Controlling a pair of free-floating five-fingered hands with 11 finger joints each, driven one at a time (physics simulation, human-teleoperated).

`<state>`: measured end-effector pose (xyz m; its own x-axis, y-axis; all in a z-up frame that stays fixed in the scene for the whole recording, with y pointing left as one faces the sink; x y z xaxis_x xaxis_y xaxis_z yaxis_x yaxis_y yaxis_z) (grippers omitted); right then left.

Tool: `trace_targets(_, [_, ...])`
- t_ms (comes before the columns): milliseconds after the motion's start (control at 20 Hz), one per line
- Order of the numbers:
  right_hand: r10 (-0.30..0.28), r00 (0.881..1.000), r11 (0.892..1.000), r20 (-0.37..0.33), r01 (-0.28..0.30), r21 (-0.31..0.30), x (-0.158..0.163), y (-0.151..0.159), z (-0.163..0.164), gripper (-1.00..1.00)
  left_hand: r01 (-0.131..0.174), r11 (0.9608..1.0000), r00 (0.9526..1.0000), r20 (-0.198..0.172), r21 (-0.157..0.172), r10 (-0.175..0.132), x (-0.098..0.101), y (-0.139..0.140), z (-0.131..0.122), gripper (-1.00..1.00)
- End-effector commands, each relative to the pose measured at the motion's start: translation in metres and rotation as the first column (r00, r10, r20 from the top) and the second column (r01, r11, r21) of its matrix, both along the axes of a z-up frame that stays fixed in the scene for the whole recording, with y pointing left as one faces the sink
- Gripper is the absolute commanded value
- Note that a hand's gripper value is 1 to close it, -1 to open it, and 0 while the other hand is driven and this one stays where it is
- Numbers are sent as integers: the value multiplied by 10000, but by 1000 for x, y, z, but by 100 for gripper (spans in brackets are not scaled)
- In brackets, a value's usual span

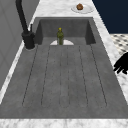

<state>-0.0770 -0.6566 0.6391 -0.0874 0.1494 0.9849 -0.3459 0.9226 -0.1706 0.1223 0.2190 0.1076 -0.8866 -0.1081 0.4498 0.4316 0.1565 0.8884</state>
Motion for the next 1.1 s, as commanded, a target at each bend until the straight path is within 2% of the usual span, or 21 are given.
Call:
trace_targets(0, [575,9980,9983,252,-576,-5,-8,-21,0,-100,0,10000,10000,0,0,0,0,0,0,0])
trace_targets(150, [602,9982,9981,-66,-603,-102,-7,-37,-12,-100,0,10000,10000,0,0,0,0,0,0,0])
trace_targets(450, [670,9977,9972,-132,-674,-320,-8,-73,-29,-100,0,10000,10000,0,0,0,0,0,0,0])
trace_targets(650, [863,9960,9957,237,-854,-364,-8,-97,-43,-100,0,10000,10000,0,0,0,0,0,0,0])
trace_targets(750, [1172,9919,9928,487,-1159,-292,-8,-102,-53,-100,0,10000,10000,0,0,0,0,0,0,0])
trace_targets(900, [1376,9891,9902,521,-1361,-307,-7,-112,-65,-100,0,10000,10000,0,0,0,0,0,0,0])
trace_targets(1050, [1345,9897,9897,485,-1318,-558,-12,-125,-71,-100,0,10000,10000,0,0,0,0,0,0,0])
